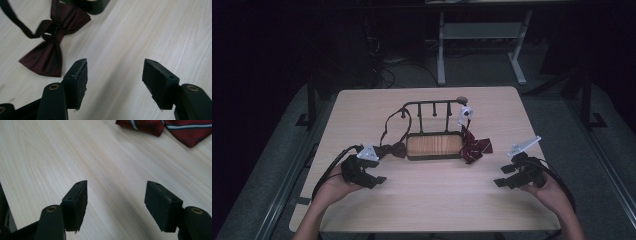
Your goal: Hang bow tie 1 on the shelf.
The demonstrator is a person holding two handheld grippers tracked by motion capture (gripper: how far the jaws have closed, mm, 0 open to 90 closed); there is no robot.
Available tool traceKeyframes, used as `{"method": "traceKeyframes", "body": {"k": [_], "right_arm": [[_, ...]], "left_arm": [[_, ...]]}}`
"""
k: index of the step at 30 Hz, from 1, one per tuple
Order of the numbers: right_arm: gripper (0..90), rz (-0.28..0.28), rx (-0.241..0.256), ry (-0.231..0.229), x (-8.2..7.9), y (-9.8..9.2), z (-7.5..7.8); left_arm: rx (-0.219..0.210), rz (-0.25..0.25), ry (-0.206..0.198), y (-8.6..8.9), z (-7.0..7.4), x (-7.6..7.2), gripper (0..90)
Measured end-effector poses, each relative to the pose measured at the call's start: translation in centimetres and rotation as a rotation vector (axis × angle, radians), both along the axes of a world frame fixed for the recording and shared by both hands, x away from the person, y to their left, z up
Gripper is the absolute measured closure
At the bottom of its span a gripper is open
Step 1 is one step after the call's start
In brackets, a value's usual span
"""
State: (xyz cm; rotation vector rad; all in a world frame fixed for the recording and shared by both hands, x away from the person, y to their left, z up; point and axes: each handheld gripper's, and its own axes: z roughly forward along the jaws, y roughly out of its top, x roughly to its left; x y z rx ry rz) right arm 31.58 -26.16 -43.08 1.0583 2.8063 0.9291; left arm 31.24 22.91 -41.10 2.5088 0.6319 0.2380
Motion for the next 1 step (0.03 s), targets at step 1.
{"method": "traceKeyframes", "body": {"k": [1], "right_arm": [[34.7,0.008,-0.002,-0.006,-0.16,0.13,0.01]], "left_arm": [[0.002,-0.008,-0.003,-0.07,-0.28,-0.14,36.5]]}}
